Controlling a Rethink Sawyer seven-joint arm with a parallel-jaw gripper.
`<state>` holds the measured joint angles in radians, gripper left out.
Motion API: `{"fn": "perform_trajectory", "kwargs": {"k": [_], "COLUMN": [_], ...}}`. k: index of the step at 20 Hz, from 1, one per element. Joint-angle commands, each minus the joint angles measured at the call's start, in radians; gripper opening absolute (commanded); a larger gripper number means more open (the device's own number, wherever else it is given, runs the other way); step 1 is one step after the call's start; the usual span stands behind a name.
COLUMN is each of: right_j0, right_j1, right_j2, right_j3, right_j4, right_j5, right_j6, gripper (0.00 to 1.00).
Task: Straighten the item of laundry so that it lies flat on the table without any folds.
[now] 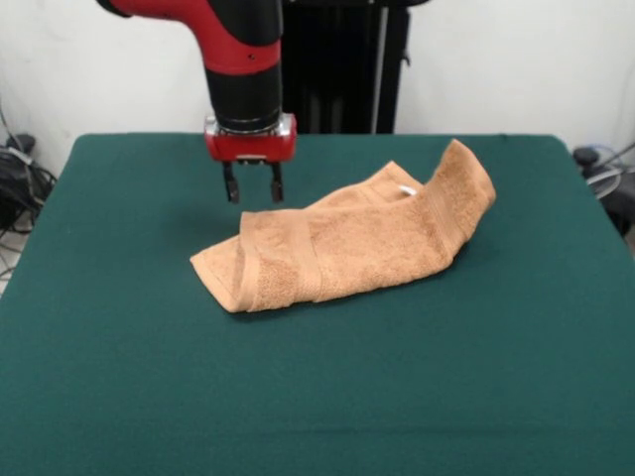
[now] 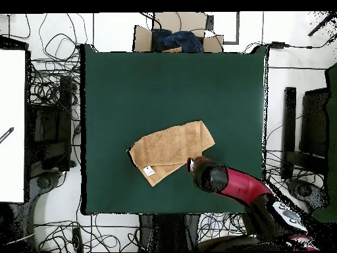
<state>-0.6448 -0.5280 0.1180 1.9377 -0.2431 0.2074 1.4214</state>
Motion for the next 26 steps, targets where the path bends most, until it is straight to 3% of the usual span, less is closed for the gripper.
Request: {"fn": "perform_trajectory", "kwargs": {"k": [1, 14, 20, 26], "right_j0": [0.017, 0.018, 0.038, 0.043], "right_j1": [0.094, 0.095, 0.129, 0.219], "right_j2": [0.061, 0.077, 0.054, 0.046], "right_j3": [-0.116, -0.153, -0.188, -0.251], "right_j4": [0.052, 0.050, 0.038, 0.015], "right_j5": [0.055, 0.097, 0.087, 0.039], "right_j6": [0.137, 0.116, 0.115, 0.106], "gripper": [1.00, 1.00, 1.00, 1.00]}}
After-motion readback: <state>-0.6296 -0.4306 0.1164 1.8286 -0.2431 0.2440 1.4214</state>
